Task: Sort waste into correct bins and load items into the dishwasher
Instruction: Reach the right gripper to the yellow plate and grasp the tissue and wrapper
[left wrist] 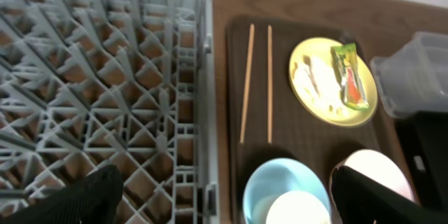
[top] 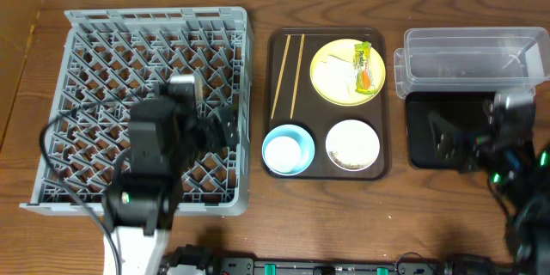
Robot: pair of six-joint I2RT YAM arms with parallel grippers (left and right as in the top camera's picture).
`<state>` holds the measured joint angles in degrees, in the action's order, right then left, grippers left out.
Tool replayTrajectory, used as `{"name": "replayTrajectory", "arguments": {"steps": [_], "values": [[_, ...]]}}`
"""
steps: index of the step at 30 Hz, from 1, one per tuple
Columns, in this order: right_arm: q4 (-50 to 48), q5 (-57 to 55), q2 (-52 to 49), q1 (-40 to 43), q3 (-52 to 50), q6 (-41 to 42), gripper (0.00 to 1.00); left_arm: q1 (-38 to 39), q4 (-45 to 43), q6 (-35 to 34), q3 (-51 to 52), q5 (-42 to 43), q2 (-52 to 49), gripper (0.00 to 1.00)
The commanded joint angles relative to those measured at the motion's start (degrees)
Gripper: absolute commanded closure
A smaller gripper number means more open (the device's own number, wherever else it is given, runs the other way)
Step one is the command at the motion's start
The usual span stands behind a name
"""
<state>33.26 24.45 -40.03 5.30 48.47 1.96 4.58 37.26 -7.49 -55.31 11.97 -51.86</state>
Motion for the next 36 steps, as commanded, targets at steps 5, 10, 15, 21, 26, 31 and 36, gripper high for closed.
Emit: {"name": "replayTrajectory", "arguments": {"steps": [5,10,15,21,26,31,36], "values": [[7.1,13.4,-16.9,0.3,12.6,5.3,0.01,0.1,4.1,-0.5,-6.2,12.8,-7.1,0.04],[8.3,17.6,-25.4,-3.8,16.4,3.7,0.01,0.1,5.8,-0.5,-6.2,15.1,-7.2,0.04],[18.8,-2.0,-37.4,-17.2,26.7,1.6,0.01,0.1,5.6,-0.5,-6.2,15.0,-5.9,0.04],[15.2,-4.3,-48.3,-28.0,34.6,0.1,0.01,0.1,5.9,-0.5,-6.2,15.1,-4.3,0.04],[4.4,-16.1,-55.0,-30.1,35.2,3.9,0.05,0.1,6.0,-0.5,-6.2,15.1,-4.2,0.04],[-1.4,-18.5,-64.0,-29.7,35.3,5.1,0.26,0.1,6.0,-0.5,-6.1,15.0,-4.2,0.04],[-7.5,-23.6,-75.0,-29.7,35.3,6.3,0.38,0.1,6.0,-0.5,-6.1,15.0,-4.2,0.04]]}}
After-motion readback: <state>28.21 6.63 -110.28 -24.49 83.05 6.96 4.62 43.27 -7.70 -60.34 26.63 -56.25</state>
